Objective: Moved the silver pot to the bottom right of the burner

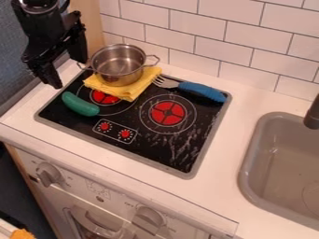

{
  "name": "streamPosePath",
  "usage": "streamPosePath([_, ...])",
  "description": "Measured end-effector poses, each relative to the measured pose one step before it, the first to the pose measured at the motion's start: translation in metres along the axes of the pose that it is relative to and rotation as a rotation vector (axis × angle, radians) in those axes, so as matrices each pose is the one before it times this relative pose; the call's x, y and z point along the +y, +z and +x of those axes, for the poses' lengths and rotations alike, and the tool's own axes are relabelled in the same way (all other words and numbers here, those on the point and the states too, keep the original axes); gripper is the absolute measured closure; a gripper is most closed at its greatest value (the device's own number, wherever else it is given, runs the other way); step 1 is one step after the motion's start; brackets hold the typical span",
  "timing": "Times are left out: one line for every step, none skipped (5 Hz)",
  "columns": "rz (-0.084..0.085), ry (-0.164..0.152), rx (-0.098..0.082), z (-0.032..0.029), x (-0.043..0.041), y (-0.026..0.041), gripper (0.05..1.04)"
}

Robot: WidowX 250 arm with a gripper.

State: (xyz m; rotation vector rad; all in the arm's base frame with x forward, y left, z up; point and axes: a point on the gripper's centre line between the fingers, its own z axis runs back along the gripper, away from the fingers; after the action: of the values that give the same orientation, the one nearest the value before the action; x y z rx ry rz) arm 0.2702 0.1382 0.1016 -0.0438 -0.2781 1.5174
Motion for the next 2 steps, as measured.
streamPosePath([0.0259, 0.0085, 0.0167, -0.00247, 0.0031, -0.00796, 0.083])
streamPosePath([0.0094, 0.0271, 0.018, -0.00228, -0.01098, -0.00563, 0.083])
